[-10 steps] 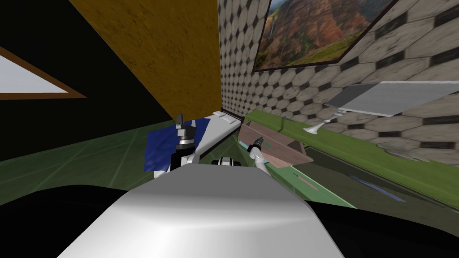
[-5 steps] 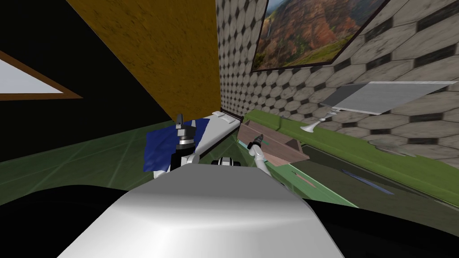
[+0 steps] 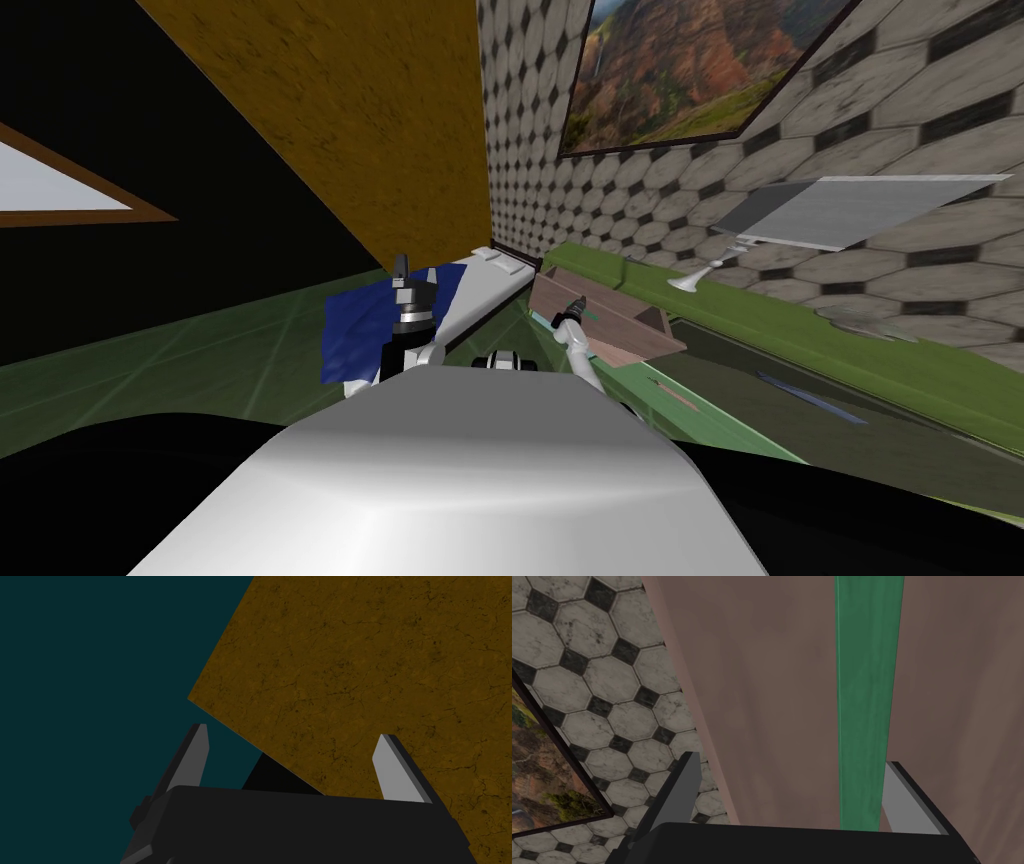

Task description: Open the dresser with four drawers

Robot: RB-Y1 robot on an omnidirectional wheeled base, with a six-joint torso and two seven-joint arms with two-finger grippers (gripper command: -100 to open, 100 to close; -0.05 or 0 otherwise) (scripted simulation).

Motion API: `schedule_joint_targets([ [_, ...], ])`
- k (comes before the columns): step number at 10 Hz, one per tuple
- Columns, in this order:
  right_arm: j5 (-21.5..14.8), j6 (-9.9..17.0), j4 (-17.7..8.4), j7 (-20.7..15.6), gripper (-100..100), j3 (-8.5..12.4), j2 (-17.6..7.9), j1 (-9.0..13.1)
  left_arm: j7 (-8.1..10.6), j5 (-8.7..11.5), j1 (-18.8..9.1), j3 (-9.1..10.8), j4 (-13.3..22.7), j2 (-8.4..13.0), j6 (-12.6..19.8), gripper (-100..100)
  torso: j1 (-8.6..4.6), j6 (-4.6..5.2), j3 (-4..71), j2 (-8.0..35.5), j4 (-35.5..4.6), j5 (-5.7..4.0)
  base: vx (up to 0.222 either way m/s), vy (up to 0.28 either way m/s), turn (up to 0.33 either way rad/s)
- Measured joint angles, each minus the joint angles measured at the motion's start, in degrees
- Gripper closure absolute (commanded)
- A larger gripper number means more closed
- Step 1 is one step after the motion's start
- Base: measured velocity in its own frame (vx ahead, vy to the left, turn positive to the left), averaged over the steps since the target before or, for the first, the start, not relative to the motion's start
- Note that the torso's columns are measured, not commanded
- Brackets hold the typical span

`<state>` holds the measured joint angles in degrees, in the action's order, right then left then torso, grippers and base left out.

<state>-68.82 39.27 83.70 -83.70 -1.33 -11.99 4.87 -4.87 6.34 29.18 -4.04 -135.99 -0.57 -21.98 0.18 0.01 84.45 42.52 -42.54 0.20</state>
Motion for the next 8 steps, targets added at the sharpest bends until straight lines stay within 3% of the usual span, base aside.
schedule_joint_targets([
  [2,2.8,-0.1,1.3,-3.5,-100,0.6,0.2,0.6,0.0,0.0,0.0,0.0,0.0,0.0,0.0,0,0.1,0.03,-0.1,0.3,-0.2,0.15,-0.013,0.0,-0.016],
  [3,3.1,-0.1,1.3,-4.0,0,0.6,0.2,0.5,0.0,0.0,0.0,0.0,0.0,0.0,0.0,0,0.1,0.04,-0.1,0.2,-0.1,0.09,0.0,0.0,0.0],
  [8,3.2,0.0,0.8,-3.9,0,0.4,0.5,0.1,0.0,0.0,0.0,0.0,0.0,0.0,0.0,0,-0.11,0.02,0.1,-0.1,0.1,-0.1,0.0,0.0,0.0],
])
